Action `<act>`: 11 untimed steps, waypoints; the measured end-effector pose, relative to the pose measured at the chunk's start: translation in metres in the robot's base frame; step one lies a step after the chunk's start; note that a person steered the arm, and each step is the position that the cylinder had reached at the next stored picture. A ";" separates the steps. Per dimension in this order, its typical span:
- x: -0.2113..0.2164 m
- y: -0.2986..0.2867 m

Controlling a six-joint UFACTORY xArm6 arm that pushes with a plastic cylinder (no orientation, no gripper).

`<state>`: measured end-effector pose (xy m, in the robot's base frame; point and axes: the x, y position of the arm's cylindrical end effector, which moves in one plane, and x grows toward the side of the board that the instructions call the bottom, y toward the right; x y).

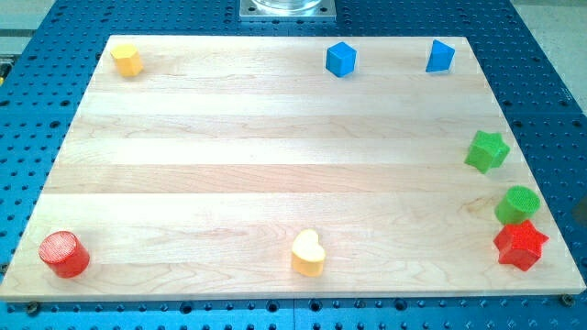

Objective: Slide the red star to the top right of the yellow heart

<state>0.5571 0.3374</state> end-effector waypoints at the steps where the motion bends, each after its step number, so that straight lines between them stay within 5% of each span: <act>1: 0.038 -0.047; 6: -0.054 -0.184; 9: -0.066 -0.118; 11: -0.033 -0.111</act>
<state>0.5238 0.2265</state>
